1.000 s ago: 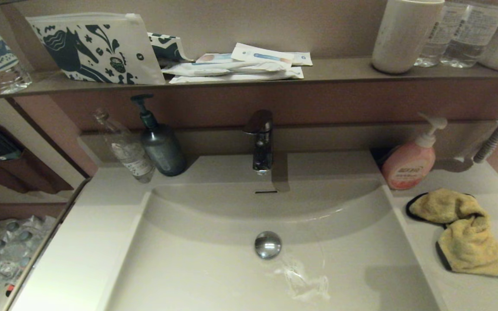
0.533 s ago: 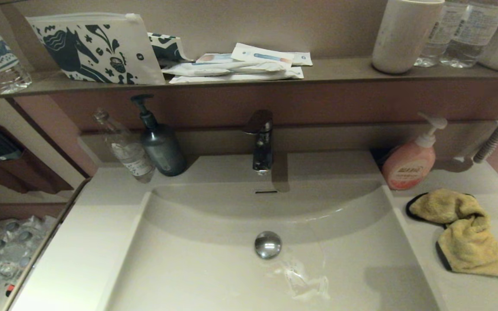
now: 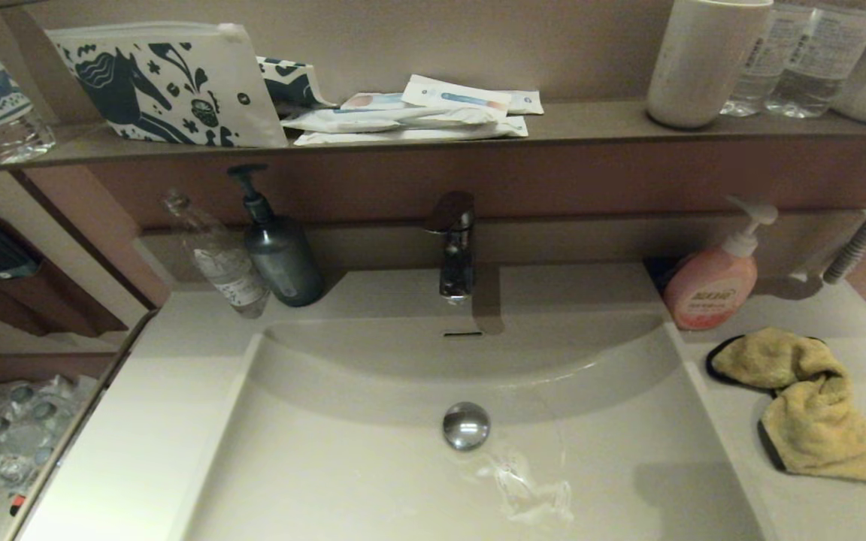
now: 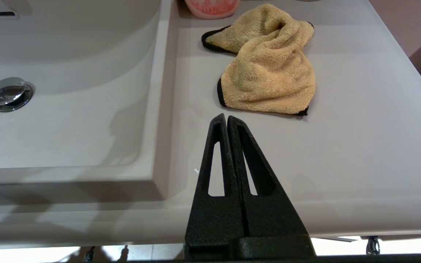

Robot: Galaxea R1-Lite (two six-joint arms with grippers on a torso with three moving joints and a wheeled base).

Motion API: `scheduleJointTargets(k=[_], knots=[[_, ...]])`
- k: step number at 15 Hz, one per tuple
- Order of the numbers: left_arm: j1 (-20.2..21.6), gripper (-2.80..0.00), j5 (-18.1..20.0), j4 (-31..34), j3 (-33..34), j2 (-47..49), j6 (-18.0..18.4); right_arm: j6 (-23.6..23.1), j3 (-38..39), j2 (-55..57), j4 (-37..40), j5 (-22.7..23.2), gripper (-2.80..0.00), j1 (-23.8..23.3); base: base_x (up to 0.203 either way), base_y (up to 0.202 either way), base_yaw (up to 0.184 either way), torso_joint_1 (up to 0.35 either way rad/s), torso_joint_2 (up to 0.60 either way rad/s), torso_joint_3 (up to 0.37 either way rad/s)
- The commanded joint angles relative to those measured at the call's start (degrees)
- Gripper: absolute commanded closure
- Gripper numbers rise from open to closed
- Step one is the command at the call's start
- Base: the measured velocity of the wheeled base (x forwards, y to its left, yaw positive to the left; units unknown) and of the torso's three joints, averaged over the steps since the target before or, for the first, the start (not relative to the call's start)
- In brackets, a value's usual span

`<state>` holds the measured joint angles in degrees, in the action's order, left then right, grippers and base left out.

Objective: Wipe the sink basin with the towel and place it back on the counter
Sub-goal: Turn on the faucet

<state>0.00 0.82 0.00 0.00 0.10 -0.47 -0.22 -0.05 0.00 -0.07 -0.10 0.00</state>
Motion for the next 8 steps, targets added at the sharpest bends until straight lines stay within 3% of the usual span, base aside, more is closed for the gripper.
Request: scheduleJointTargets(k=[1, 8], knots=[[0.0, 0.0, 0.1, 0.0, 0.0, 0.1, 0.5, 0.0, 0.0, 0.1, 0.0, 0.0, 0.0, 0.0, 0.0, 0.0, 0.0, 0.0, 0.0, 0.0], [0.0, 0.0, 0.2, 0.1, -0.1, 0.1, 1.3, 0.0, 0.0, 0.1, 0.0, 0.0, 0.0, 0.0, 0.0, 0.0, 0.0, 0.0, 0.0, 0.0]])
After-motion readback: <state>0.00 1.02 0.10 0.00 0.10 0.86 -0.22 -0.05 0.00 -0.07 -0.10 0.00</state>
